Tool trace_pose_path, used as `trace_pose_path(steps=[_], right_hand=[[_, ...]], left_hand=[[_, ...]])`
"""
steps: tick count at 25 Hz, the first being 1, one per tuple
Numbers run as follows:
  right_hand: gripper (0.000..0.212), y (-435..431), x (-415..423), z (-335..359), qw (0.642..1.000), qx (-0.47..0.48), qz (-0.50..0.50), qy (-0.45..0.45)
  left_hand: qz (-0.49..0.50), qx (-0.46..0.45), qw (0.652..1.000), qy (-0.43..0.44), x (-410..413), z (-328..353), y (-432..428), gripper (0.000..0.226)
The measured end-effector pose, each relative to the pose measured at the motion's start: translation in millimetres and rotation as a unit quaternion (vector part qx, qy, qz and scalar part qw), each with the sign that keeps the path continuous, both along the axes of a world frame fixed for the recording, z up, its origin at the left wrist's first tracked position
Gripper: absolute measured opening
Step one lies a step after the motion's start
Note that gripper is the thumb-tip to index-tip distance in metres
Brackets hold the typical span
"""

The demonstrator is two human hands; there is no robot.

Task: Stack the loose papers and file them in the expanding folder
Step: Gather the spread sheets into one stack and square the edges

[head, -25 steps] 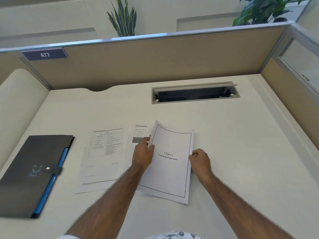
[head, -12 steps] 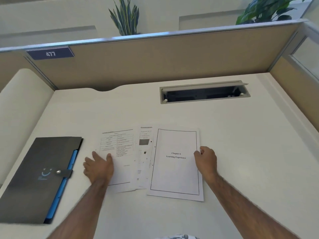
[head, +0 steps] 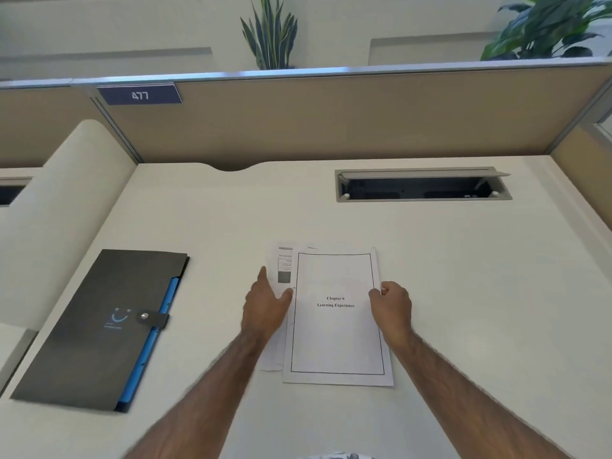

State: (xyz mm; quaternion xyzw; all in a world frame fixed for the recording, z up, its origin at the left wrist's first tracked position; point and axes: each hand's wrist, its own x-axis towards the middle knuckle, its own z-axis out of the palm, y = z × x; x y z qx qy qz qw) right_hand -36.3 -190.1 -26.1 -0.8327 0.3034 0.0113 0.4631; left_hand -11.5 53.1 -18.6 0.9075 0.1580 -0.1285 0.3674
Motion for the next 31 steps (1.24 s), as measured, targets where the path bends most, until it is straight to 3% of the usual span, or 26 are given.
trace_pose_path(steps=[4, 7, 10, 13, 16, 17, 20, 26, 31], right_hand=[[0.034, 6.1, -0.2, 3.0, 1.000, 0.009, -0.002, 0.001], [0.032, 6.5, 0.9, 2.1, 1.000, 0.010, -0.007, 0.004], [0.034, 6.7, 1.9, -0.7, 0.999, 0.025, -0.010, 0.024], [0.010, 5.3, 2.8, -2.7, 0.999, 0.040, -0.014, 0.025], [0.039, 3.2, 4.5, -3.4, 0.998, 0.051, -0.026, 0.038], [0.043, 2.4, 3.8, -3.2, 0.997, 0.057, -0.029, 0.038], [0.049, 3.0, 0.2, 1.3, 0.997, 0.061, -0.026, 0.041], [0.056, 6.2, -10.0, 2.7, 0.998, 0.042, 0.022, 0.051], [0.064, -7.4, -19.1, 13.8, 0.995, 0.098, 0.019, 0.014]], left_hand=[[0.021, -0.073, 0.997, 0.021, -0.3, -0.6, -15.7, 0.093], [0.096, -0.104, 0.989, 0.038, 2.0, 6.0, -26.2, 0.089], [0.110, -0.120, 0.985, 0.057, 7.9, 4.6, -28.6, 0.082], [0.117, -0.148, 0.979, 0.076, 12.1, 4.0, -27.5, 0.065], [0.124, -0.209, 0.969, 0.052, 10.3, 0.0, -27.0, 0.037], [0.131, -0.225, 0.964, 0.048, 8.8, -1.8, -25.7, 0.039], [0.160, -0.279, 0.946, 0.045, 6.1, -15.5, -14.4, 0.054], [0.100, -0.281, 0.950, 0.088, -11.9, -10.4, -23.3, 0.013], [0.059, -0.314, 0.946, 0.054, -16.8, 6.0, -31.4, 0.017]])
